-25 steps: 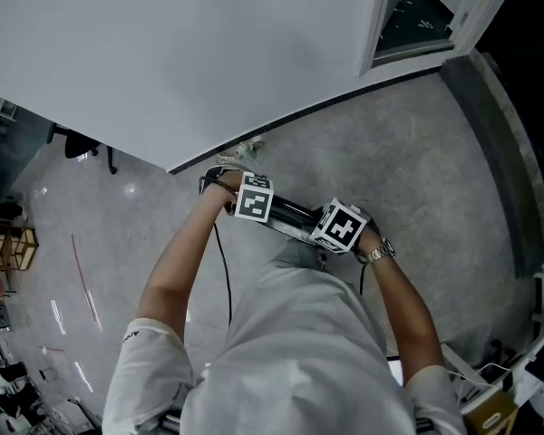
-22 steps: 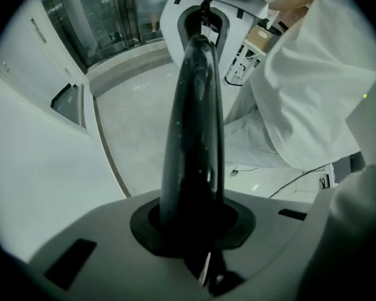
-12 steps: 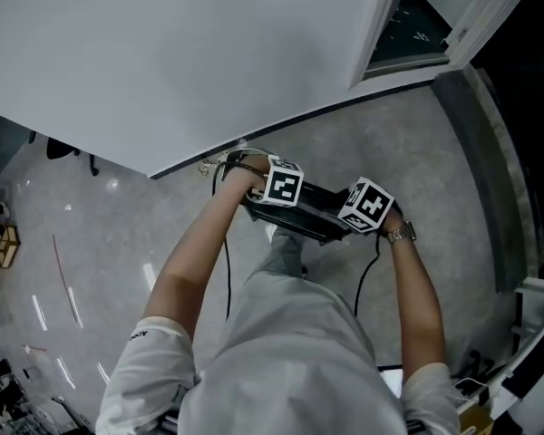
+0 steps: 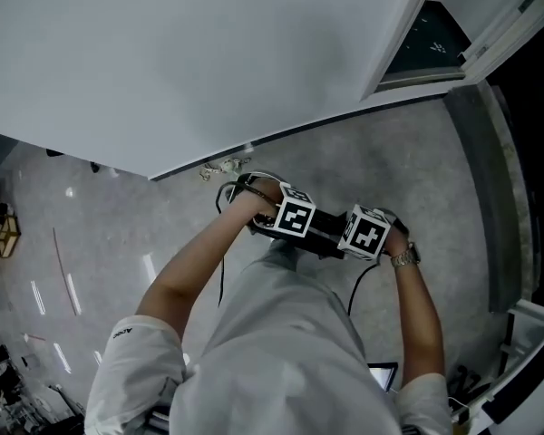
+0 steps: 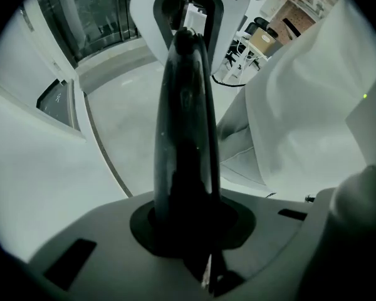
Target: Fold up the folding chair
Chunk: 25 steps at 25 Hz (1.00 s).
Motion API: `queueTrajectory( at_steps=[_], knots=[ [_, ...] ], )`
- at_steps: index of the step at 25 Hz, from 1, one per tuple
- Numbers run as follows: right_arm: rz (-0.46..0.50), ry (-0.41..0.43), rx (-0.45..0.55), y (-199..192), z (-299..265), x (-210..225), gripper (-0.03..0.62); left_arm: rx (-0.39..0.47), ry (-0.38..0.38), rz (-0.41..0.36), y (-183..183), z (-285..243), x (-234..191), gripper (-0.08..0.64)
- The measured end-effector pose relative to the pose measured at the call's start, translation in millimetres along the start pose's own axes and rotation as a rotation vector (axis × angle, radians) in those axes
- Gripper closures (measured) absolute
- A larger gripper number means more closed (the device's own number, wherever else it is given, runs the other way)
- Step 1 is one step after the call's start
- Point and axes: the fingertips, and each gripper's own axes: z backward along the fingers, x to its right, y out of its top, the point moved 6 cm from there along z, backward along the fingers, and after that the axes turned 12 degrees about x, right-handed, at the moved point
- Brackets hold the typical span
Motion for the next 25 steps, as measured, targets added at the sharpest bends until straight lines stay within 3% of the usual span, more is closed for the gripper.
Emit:
queueTrajectory(
  at_steps=[4, 11, 16, 25],
  knots=[
    [-0.066, 0.036, -0.012, -4.2, -1.1, 30.7, 0.482, 0.028, -0.038, -0.035, -2.5, -1.2, -25.8, 0.495],
    [-0.126, 0.094, -0.030, -10.3, 0.2, 61.7, 0.492, 0.013, -0.038, -0.014, 0.6, -1.1, -54.2, 0.495],
    [-0.083, 0.043, -0.066, -6.0, 3.9, 89.7, 0.495, 0.031, 0.005, 0.089, -1.2, 3.0, -74.3, 0.497],
    [0.015, -0.017, -0.115, 17.9, 20.4, 143.3, 0.489, 0.081, 0.095, 0.168, -9.2, 28.7, -106.5, 0.497]
  ],
)
